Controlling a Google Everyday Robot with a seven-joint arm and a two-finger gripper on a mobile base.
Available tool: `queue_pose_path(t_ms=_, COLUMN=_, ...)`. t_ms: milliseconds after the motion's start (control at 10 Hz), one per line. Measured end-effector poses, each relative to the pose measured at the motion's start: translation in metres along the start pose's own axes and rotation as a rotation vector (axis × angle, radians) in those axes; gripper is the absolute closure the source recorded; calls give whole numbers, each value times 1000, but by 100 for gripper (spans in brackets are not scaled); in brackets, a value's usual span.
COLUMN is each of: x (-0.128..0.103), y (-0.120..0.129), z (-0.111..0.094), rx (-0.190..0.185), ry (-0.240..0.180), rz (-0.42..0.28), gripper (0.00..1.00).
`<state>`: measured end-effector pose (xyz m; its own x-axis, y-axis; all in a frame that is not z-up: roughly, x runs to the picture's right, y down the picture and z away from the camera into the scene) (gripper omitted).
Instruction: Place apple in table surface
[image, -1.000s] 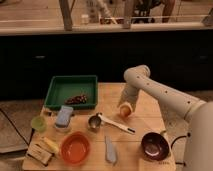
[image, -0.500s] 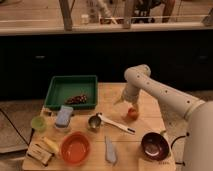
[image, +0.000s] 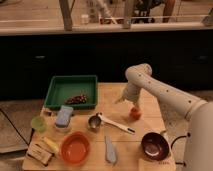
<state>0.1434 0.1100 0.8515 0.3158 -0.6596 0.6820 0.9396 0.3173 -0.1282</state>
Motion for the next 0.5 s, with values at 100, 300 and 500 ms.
queue_pose_path(t_ms=100, x=0, y=1, z=-1, rx=0, ry=2, rz=-3, gripper=20)
queue_pose_path(t_ms=300, x=1, y=1, z=-4, rx=10, ry=16, rz=-11, gripper=20)
queue_pose_path(t_ms=500, x=1, y=1, z=-6, rx=15, ry=24, rz=-17, gripper=20)
